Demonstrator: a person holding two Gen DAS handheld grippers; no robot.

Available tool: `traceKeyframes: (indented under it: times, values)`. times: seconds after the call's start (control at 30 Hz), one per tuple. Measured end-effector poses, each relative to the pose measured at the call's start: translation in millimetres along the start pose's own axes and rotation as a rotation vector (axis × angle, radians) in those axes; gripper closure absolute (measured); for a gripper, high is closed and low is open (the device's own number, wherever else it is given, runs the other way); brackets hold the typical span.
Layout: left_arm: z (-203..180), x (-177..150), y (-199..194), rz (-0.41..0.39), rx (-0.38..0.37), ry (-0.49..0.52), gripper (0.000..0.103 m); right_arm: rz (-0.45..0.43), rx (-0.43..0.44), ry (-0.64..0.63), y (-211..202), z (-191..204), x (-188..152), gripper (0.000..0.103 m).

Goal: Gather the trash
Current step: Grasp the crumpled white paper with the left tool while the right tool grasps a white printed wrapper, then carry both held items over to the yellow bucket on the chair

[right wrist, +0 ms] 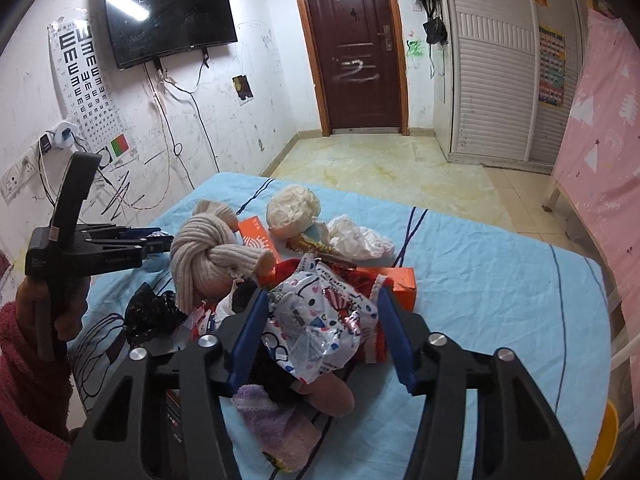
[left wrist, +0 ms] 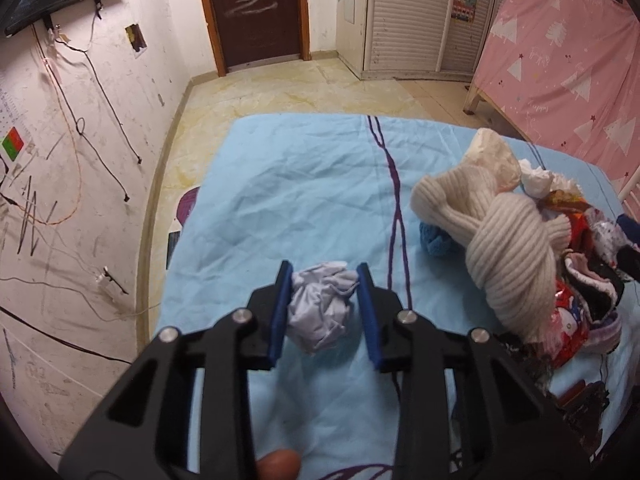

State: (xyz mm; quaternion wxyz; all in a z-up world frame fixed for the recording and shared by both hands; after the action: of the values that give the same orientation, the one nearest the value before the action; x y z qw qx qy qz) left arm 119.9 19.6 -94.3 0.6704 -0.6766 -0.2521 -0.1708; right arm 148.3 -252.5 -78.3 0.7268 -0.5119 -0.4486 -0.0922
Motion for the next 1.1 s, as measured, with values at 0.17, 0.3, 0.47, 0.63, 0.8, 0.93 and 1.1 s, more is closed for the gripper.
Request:
traceKeyframes:
  times: [0.17, 0.3, 0.47, 0.63, 0.8, 0.93, 1.1]
  values:
    - [-1, -2, -20, -0.029, -0.020, -0.005, 0.073, 0.006, 0.037, 0.013, 1, 4, -3, 0.077]
    - [-3, -1, -35, -0.054, -0.023, 0.000, 0.073, -0.027, 0.050, 0.046, -8, -2, -3, 0.087]
    - [-12, 4, -54, -0.084, -0.035, 0.014, 0.073, -0.094, 0.059, 0.101, -31, -13, 0, 0.089]
    - [-33, 11, -72, -0.091, -0.092, 0.019, 0.073, -0.161, 0.067, 0.137, -58, -24, 0, 0.088]
    - [-73, 18, -90, -0.085, -0.178, 0.066, 0.073, -0.218, 0.044, 0.182, -91, -46, -10, 0.088]
    - [-116, 24, -102, -0.086, -0.208, 0.137, 0.073, -0.257, 0.009, 0.227, -119, -72, -25, 0.088]
    - [-166, 21, -108, -0.080, -0.225, 0.235, 0.073, -0.293, -0.061, 0.302, -153, -113, -54, 0.088]
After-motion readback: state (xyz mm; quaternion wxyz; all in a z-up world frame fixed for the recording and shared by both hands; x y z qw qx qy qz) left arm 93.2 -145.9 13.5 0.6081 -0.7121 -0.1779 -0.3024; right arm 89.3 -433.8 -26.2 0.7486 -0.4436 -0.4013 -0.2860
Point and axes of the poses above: each gripper's, at about its wrist camera, not at the fingertips, and y roughly the way its jaws point, z to its left, x to its top, the point moved 7 cm from there along y, roughly the way its jaws point, and after that the axes turned 5 degrees about -y, right-handed, at the moved point
